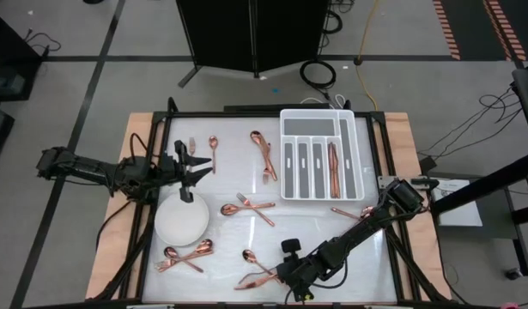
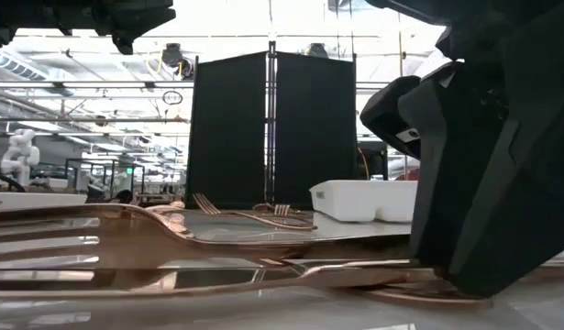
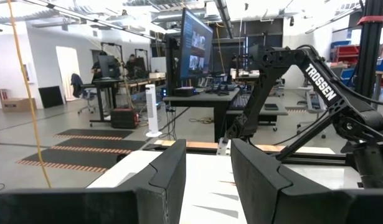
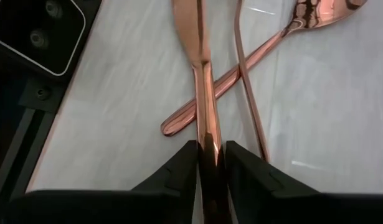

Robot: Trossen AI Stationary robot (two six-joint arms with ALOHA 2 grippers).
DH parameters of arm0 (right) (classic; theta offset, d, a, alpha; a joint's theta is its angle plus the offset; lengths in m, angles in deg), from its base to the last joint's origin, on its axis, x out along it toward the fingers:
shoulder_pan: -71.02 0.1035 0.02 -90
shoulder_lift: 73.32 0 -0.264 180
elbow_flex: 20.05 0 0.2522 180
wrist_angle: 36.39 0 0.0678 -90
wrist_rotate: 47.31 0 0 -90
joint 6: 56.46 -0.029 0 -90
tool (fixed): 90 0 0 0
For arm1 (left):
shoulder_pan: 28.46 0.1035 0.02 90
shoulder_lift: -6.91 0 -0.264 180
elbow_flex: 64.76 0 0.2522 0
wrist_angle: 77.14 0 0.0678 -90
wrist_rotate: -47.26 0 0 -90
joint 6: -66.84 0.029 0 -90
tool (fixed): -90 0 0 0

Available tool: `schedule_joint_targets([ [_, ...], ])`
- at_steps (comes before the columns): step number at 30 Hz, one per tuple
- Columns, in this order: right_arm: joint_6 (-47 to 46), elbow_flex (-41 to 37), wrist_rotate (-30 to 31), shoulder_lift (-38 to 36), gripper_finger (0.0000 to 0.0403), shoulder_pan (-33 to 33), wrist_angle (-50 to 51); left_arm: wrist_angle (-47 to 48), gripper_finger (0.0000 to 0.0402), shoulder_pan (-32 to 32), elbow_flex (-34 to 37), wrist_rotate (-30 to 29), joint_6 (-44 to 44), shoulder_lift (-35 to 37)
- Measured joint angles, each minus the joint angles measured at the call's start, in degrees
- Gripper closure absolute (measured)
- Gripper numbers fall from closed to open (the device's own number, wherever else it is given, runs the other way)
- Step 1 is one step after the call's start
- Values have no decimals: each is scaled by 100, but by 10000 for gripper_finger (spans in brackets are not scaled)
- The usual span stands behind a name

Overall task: Sort silverware
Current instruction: Put the bronze knife into the silverware tray

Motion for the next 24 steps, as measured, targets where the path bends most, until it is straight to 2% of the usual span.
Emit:
schedule_joint_targets([
  [9,4,-25,-105,-250,365,-56,33,-1,274,0,0,1,0,-2],
  [16,10,-56,-180,-647,366,-119,124,1,274,0,0,0,-2,-2],
  [22,135,-43,-50,-984,367,-189,97,17,274,0,0,1,0,0],
  [24,21,-44,169,-1172,367,-210,127,34,274,0,0,1,0,-1],
])
